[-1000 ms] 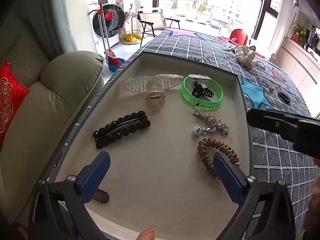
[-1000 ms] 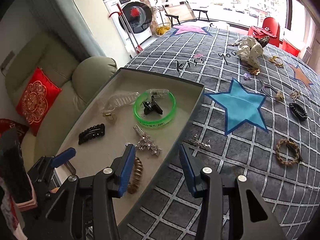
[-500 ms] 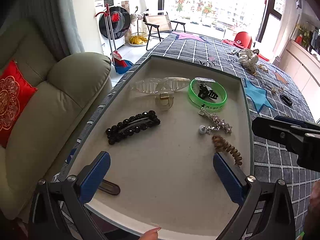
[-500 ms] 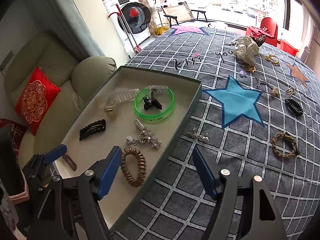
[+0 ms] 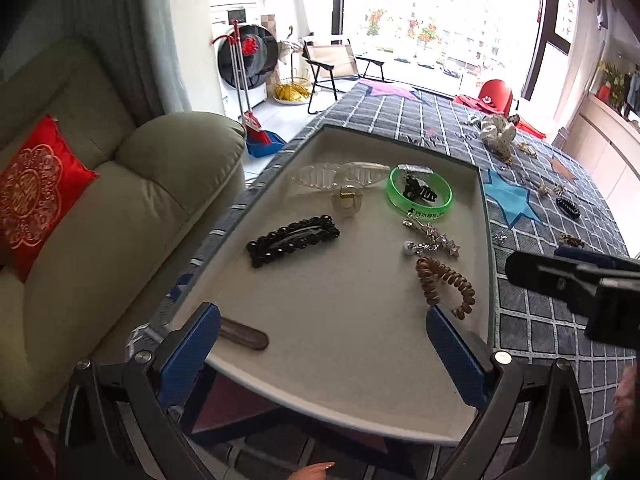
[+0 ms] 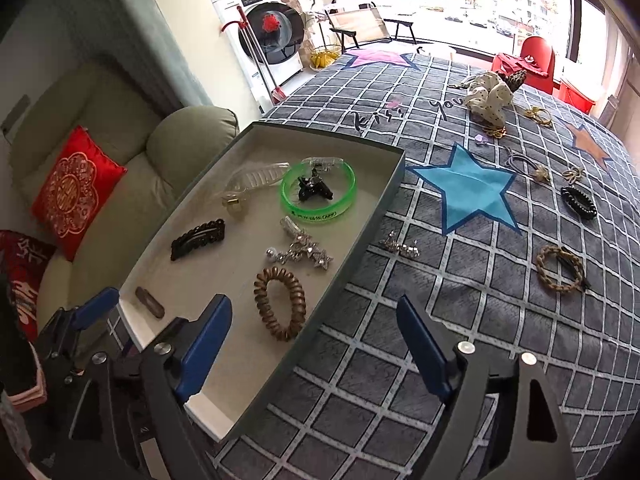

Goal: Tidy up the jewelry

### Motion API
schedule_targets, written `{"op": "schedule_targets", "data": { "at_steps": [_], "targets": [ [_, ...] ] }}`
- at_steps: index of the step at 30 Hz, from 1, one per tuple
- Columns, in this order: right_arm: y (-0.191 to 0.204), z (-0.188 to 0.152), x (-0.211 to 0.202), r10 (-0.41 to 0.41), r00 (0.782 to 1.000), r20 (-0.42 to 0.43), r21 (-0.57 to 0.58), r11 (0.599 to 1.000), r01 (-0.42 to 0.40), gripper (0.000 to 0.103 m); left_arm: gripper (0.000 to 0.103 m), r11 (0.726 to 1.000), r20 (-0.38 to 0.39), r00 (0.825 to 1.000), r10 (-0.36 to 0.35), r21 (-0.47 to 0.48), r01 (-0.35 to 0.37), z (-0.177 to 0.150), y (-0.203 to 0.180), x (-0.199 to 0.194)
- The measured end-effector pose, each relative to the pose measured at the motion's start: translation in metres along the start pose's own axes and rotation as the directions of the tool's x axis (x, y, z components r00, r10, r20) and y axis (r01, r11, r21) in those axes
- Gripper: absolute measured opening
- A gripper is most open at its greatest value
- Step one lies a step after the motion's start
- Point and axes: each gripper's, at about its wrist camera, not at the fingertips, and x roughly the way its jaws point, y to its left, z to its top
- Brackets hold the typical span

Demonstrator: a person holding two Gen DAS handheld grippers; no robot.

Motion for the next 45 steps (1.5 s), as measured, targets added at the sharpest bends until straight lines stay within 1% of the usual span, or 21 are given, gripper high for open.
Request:
{"op": "schedule_targets", "data": {
  "at_steps": [3, 8, 10, 13, 16, 19, 23, 28, 33, 36, 45],
  "targets": [
    [0.003, -0.006, -0.007, 0.009, 1.000, 0.003, -0.007, 1.000, -0.009, 0.090, 0.103, 1.000, 0.012, 1.000, 0.014, 0.004, -0.014, -0.003, 0.001, -0.012],
    [0.008, -0.016, -0.017, 0.014, 1.000, 0.004, -0.013, 1.000, -0.014, 0.092, 0.103, 1.000, 0.010, 1.000, 0.023, 0.019, -0.023, -0.011, 0.001, -0.026],
    [0.009, -0.018, -0.021, 0.009, 1.000, 0.010, -0.012, 1.000, -0.009, 0.103, 0.103, 0.999, 0.009, 1.000, 0.029, 0.016, -0.029, -0.015, 0.003, -0.031],
    [0.013, -0.023, -0.030, -0.009, 0.999, 0.046, -0.021, 1.000, 0.010, 0.103, 0.103, 0.999, 0.009, 0.999, 0.043, -0.003, -0.043, -0.022, 0.008, -0.038],
    [0.018, -0.028, -0.041, -0.044, 0.996, 0.083, -0.027, 0.999, 0.046, 0.103, 0.103, 0.998, 0.013, 0.998, 0.059, -0.017, -0.059, -0.026, 0.012, -0.046],
    [0.023, -0.033, -0.053, -0.072, 0.990, 0.121, -0.021, 0.997, 0.075, 0.103, 0.103, 0.997, 0.031, 0.997, 0.074, -0.030, -0.073, -0.028, 0.017, -0.058],
    [0.026, -0.039, -0.066, -0.065, 0.989, 0.135, -0.008, 0.998, 0.067, 0.103, 0.103, 0.995, 0.061, 0.994, 0.091, -0.049, -0.088, -0.026, 0.021, -0.073],
    [0.032, -0.047, -0.081, -0.118, 0.977, 0.177, -0.026, 0.992, 0.124, 0.103, 0.103, 0.994, 0.073, 0.993, 0.096, -0.062, -0.091, -0.029, 0.021, -0.086],
    [0.032, -0.050, -0.094, -0.139, 0.967, 0.212, -0.025, 0.989, 0.148, 0.103, 0.103, 0.994, 0.069, 0.993, 0.101, -0.052, -0.097, -0.033, 0.017, -0.089],
    [0.032, -0.051, -0.096, -0.151, 0.964, 0.221, -0.027, 0.987, 0.161, 0.103, 0.103, 0.994, 0.069, 0.992, 0.104, -0.039, -0.101, -0.034, 0.014, -0.091],
    [0.031, -0.054, -0.095, -0.158, 0.962, 0.223, -0.024, 0.986, 0.167, 0.103, 0.103, 0.994, 0.073, 0.991, 0.109, -0.032, -0.107, -0.035, 0.010, -0.095]
  ]
}}
